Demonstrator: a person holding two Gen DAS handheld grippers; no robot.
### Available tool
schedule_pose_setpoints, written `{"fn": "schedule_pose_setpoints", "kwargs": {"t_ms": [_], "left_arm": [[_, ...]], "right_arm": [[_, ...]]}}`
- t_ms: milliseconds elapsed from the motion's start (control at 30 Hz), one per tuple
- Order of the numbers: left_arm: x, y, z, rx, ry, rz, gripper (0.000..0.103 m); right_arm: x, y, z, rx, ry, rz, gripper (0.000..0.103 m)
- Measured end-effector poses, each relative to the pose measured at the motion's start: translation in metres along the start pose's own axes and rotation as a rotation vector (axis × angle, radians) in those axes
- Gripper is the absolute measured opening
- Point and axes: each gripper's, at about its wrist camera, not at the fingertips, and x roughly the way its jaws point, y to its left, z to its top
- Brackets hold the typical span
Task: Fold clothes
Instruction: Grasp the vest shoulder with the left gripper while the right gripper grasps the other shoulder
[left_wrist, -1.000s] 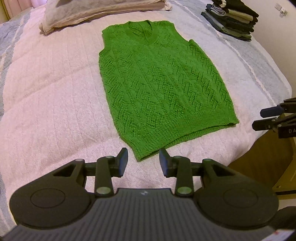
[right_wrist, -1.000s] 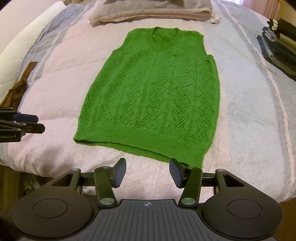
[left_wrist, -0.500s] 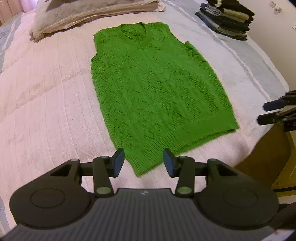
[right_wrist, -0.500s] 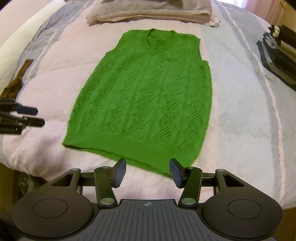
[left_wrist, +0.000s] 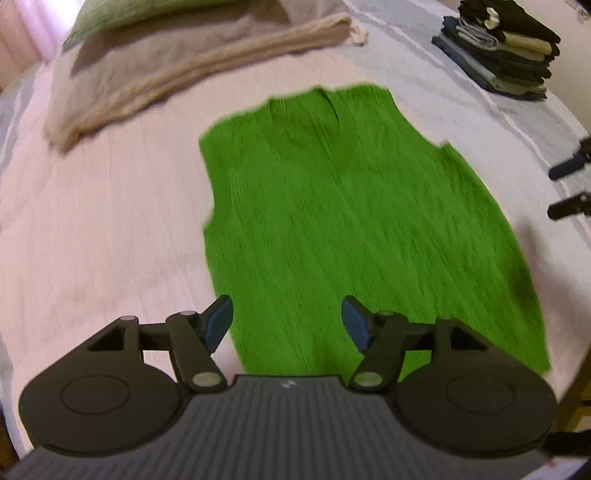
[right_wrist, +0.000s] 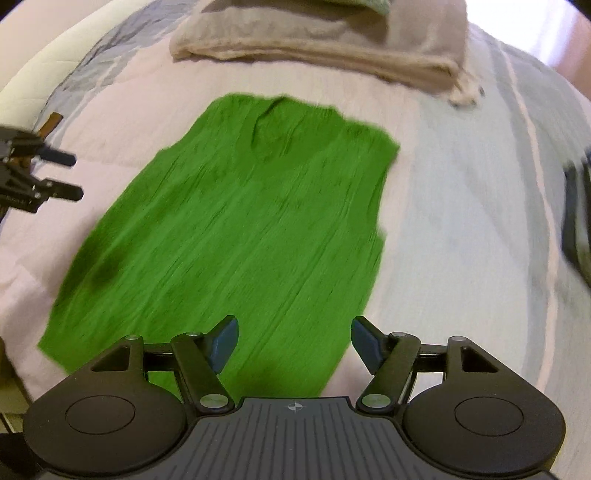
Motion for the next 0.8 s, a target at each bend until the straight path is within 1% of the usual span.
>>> {"fn": "schedule_pose_setpoints", "kwargs": {"t_ms": [67, 167, 300, 467, 533, 567, 633, 667, 733, 800], "left_arm": [[0.016, 0.009, 0.029, 0.048, -0.020, 0.017, 0.062], [0.043, 0.025, 0.068, 0.095, -0.045, 0.016, 0.062], [0.091, 0.052, 0.122, 0.172, -0.064, 0.025, 0.062], [0.156, 0.083, 0.174, 0.253, -0.091, -0.037, 0.060], [0.179, 0.089, 0.186, 0.302, -0.077, -0.064, 0.056], [0.190, 0.092, 0.189, 0.324, -0.063, -0.093, 0.053], [0.210, 0.094, 0.193, 0.366, -0.021, -0.135, 0.051], [0.218, 0.095, 0.193, 0.388, -0.010, -0.146, 0.048], [0.230, 0.098, 0.193, 0.413, 0.008, -0.179, 0.048], [0.240, 0.100, 0.194, 0.427, 0.019, -0.217, 0.050]], "right_arm": [[0.011, -0.021, 0.029, -0.037, -0.025, 0.011, 0.065], [0.032, -0.047, 0.072, -0.073, -0.059, 0.036, 0.065], [0.071, -0.067, 0.120, -0.135, -0.082, 0.056, 0.065], [0.118, -0.084, 0.158, -0.207, -0.096, 0.055, 0.065], [0.135, -0.096, 0.167, -0.212, -0.096, 0.072, 0.065], [0.144, -0.102, 0.171, -0.218, -0.088, 0.080, 0.065], [0.159, -0.110, 0.178, -0.247, -0.066, 0.084, 0.065], [0.167, -0.114, 0.182, -0.261, -0.047, 0.081, 0.065], [0.180, -0.120, 0.188, -0.277, -0.015, 0.078, 0.065], [0.192, -0.127, 0.194, -0.276, 0.012, 0.102, 0.065]]}}
